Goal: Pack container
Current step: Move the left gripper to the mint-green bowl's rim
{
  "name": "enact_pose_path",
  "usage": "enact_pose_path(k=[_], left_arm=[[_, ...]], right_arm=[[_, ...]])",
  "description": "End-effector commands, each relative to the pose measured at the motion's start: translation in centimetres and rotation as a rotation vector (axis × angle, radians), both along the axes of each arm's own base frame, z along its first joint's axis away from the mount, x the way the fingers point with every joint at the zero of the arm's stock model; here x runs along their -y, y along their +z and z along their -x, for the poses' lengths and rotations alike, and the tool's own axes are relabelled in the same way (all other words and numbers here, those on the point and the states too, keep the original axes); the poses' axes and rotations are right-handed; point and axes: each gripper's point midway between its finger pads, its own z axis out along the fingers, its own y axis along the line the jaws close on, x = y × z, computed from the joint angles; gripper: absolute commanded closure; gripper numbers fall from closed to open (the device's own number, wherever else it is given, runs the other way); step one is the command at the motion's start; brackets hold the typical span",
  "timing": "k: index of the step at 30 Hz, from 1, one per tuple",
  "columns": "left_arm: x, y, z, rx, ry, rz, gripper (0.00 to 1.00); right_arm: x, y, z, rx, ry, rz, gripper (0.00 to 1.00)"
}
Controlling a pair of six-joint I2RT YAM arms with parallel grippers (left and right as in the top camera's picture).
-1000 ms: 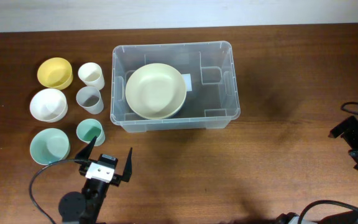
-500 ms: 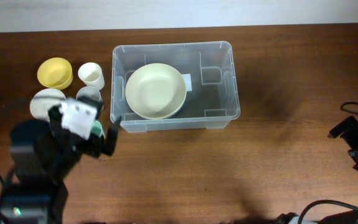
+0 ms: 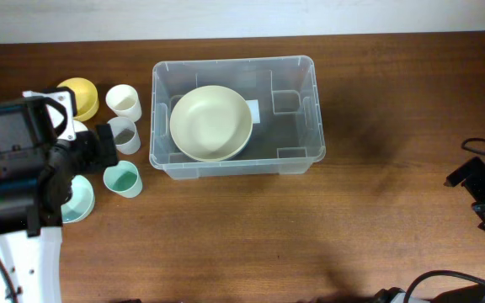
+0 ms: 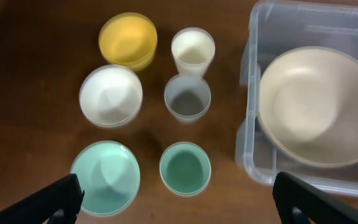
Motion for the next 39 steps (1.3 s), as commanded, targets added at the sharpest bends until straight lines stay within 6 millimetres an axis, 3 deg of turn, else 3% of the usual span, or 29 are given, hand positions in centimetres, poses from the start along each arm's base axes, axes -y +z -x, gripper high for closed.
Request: enact_pose_path(k=[1, 4, 7, 14, 20, 29, 39], left_arm=[[-1.2, -1.1, 0.0, -0.055, 0.097, 0.020, 0.00], [-5.2, -2.3, 1.2, -0.074, 0.444, 0.080, 0.00], [-7.9, -3.7, 2.0, -0.096, 0.630, 0.146, 0.00], [-10.4, -7.7, 4.4, -0.288, 0.751, 0.180, 0.00], [-12.4, -10.6, 4.9, -0.383, 0.847, 0.213, 0.00], [-14.3, -14.7, 5.4, -0.506, 0.957, 0.287, 0.00], [-12.6, -19.7, 5.0, -0.570, 0.896, 0.380, 0.00]], right_arm=[[0.0, 0.0, 0.0, 0.006, -0.009, -0.003, 0.01], [0.0, 0.0, 0.0, 0.006, -0.009, -0.003, 0.01], [0.0, 0.0, 0.0, 0.006, -0.009, -0.003, 0.01], [0.0, 0.0, 0.0, 0.006, -0.009, -0.003, 0.01], [0.0, 0.0, 0.0, 0.006, -0.009, -0.003, 0.01], [0.0, 0.0, 0.0, 0.006, -0.009, -0.003, 0.01], [0.0, 0.0, 0.0, 0.006, -0.009, -0.003, 0.01]])
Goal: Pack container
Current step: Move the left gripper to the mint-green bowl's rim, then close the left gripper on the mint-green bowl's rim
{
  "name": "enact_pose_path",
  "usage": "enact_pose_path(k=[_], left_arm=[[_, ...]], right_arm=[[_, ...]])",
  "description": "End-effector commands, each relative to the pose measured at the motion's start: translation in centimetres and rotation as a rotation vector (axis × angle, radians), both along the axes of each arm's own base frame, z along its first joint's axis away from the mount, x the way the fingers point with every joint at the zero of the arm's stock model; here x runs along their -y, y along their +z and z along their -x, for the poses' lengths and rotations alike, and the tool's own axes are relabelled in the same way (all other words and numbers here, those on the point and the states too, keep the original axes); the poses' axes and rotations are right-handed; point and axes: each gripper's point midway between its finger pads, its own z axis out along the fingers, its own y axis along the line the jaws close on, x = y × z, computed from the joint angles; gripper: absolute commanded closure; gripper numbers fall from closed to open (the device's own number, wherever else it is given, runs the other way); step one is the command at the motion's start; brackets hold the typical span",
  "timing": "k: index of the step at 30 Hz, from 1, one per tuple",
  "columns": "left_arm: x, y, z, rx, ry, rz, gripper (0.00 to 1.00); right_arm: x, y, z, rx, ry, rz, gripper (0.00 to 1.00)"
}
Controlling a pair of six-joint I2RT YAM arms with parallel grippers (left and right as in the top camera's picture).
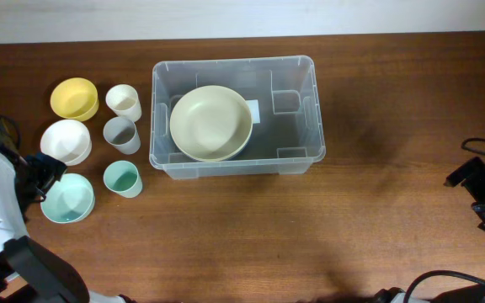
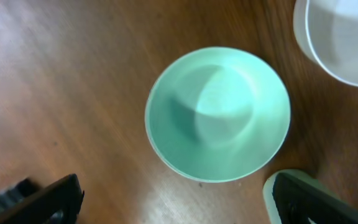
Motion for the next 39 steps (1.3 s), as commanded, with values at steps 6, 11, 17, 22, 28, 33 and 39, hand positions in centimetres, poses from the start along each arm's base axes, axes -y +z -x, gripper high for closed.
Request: enact_pose_path(k=[6, 11, 17, 22, 28, 33, 39], left_arm=[[1.8, -5.3, 1.8, -0.039, 0.007, 0.100, 0.00], [1.2, -7.0, 3.4, -0.042, 0.059, 0.122, 0.00], [0.2, -7.9, 4.3, -0.028, 0.109, 0.122, 0.00], [0.3, -8.8, 4.2, -0.011, 0.108, 0.118, 0.00], [0.0, -9.9, 3.1, 0.056, 0.076, 0.103, 0.00], [-0.4, -9.9, 2.5, 0.081, 0.074, 0.086, 0.00], [-0.4, -10.0, 2.3, 0.094, 0.074, 0.088, 0.01]], right_arm=[[0.0, 0.0, 0.0, 0.006, -0.010, -0.003, 0.02], [0.0, 0.0, 0.0, 0.006, -0.010, -0.003, 0.01], [0.0, 0.0, 0.0, 0.006, -0.010, -0.003, 0.01], [0.0, 0.0, 0.0, 0.006, -0.010, -0.003, 0.01], [0.0, 0.0, 0.0, 0.006, -0.010, -0.003, 0.01], [0.0, 0.0, 0.0, 0.006, -0.010, -0.003, 0.01], [0.0, 0.0, 0.0, 0.006, -0.010, -0.003, 0.01]])
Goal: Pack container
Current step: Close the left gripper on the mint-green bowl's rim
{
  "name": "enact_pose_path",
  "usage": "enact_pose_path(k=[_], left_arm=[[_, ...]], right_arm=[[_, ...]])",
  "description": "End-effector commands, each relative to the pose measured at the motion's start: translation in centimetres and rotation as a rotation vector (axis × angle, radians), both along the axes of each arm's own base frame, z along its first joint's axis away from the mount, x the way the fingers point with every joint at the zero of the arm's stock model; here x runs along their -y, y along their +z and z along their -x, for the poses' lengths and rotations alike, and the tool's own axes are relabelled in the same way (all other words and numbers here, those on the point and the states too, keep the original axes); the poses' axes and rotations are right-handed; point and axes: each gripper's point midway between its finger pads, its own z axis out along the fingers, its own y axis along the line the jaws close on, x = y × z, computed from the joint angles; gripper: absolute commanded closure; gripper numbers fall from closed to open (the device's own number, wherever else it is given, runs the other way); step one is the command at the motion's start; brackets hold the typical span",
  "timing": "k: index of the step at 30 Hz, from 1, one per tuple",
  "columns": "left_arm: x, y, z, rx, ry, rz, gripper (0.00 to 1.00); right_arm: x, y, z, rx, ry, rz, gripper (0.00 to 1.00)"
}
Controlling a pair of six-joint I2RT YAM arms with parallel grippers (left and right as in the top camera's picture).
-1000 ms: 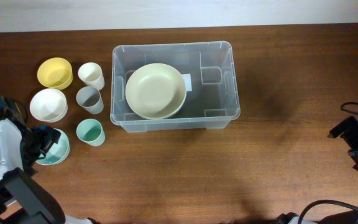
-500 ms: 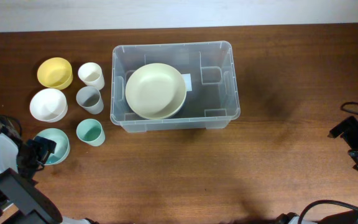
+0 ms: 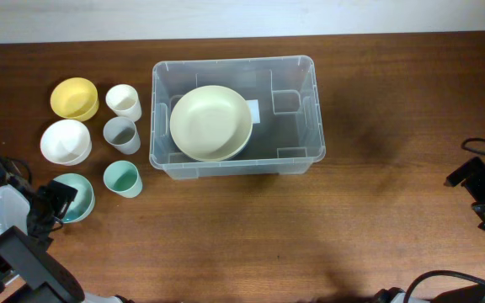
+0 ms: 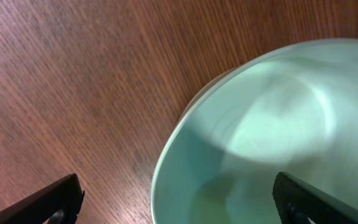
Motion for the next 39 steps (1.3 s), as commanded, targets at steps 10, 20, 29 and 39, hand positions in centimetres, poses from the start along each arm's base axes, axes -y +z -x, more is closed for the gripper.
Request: enact_pose_path(k=[10, 20, 29, 39], left_arm=[[0.4, -0.9, 0.1, -0.006, -0.013, 0.024, 0.07], [0.7, -2.7, 0.4, -0.046, -0.014, 0.061, 0.07], [0.5, -2.7, 0.2, -0.037, -0.017, 0.053, 0.43], [0.2, -2.0, -0.1, -0.036, -0.032, 0.051, 0.92]], right_arm=[[0.0, 0.0, 0.0, 0.006, -0.010, -0.003, 0.01], [0.0, 0.0, 0.0, 0.006, -0.010, -0.003, 0.01], [0.0, 0.0, 0.0, 0.006, -0.010, -0.003, 0.01], [0.0, 0.0, 0.0, 0.006, -0.010, -0.003, 0.01]])
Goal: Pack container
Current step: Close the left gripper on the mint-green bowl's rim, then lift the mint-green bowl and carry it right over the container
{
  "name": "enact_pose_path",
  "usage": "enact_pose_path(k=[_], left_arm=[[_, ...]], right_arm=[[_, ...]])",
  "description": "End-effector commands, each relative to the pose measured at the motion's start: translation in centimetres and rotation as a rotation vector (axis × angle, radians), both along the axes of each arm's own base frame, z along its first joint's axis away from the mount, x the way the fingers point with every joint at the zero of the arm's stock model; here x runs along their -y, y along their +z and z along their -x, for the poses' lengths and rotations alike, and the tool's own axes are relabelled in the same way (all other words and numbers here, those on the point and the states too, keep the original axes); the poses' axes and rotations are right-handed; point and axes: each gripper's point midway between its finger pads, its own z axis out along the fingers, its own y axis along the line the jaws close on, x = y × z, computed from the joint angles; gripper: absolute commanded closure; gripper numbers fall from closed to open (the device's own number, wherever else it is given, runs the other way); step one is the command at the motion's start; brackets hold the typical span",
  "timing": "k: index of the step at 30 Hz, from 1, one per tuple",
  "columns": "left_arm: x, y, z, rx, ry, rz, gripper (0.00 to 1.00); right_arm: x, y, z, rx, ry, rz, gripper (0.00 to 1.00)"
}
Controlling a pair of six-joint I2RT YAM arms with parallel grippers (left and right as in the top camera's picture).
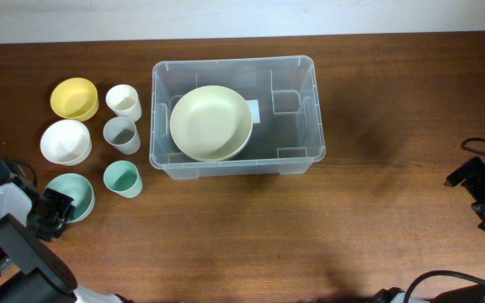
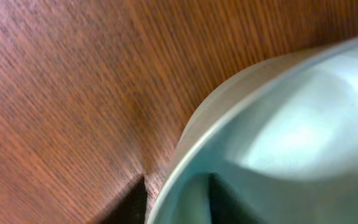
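Observation:
A clear plastic container (image 1: 297, 135) stands at the table's middle back with a cream bowl (image 1: 210, 122) inside it. At the far left my left gripper (image 1: 53, 210) sits at the near-left rim of a teal bowl (image 1: 77, 194). In the left wrist view the teal bowl (image 2: 291, 124) fills the frame. The left gripper (image 2: 176, 202) has one finger outside the rim and one inside, shut on the rim. My right gripper rests at the right table edge, its jaws too small to read.
Left of the container stand a yellow bowl (image 1: 74, 98), a white bowl (image 1: 65, 140), a cream cup (image 1: 123, 101), a grey cup (image 1: 122, 134) and a teal cup (image 1: 122, 178). The teal cup is right beside the teal bowl.
My left gripper's fingers, then wide apart at the frame's corners, have closed onto the teal bowl's rim. The camera is lower and closer to the bowl. The right arm has not moved.
My left gripper was open high above the group of bowls and cups. Then it was over the teal bowl, and later close to its left rim, still open. Now it is shut on that rim with the bowl on the table.

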Motion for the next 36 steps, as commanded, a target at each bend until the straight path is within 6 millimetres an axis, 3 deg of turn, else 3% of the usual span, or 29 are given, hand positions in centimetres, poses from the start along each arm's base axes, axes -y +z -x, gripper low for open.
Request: enact_pose_path(k=[1, 7, 11, 16, 22, 23, 28, 32, 36], left_arm=[[-0.1, 0.4, -0.4, 0.004, -0.016, 0.009, 0.98], [-0.4, 1.2, -0.7, 0.005, -0.016, 0.009, 0.99], [-1.0, 3.5, -1.4, 0.025, -0.016, -0.008, 0.99], [-1.7, 8.9, -2.3, 0.093, -0.016, -0.063, 0.99], [-1.3, 18.3, -3.5, 0.302, -0.032, -0.158, 0.99], [-0.2, 21.0, -4.2, 0.407, -0.055, -0.153, 0.99], [5.9, 28.9, -6.6, 0.747, -0.210, -0.103, 0.99], [11.9, 32.3, -7.9, 0.875, -0.337, -0.068, 0.99], [19.2, 33.9, -9.9, 0.960, -0.533, 0.010, 0.99]], right_arm=[[0.0, 0.0, 0.0, 0.006, -0.010, -0.003, 0.01], [0.0, 0.0, 0.0, 0.006, -0.010, -0.003, 0.01], [0.0, 0.0, 0.0, 0.006, -0.010, -0.003, 0.01], [0.0, 0.0, 0.0, 0.006, -0.010, -0.003, 0.01], [0.0, 0.0, 0.0, 0.006, -0.010, -0.003, 0.01], [0.0, 0.0, 0.0, 0.006, -0.010, -0.003, 0.01], [0.0, 0.0, 0.0, 0.006, -0.010, -0.003, 0.01], [0.0, 0.0, 0.0, 0.006, -0.010, -0.003, 0.01], [0.0, 0.0, 0.0, 0.006, -0.010, -0.003, 0.01]])
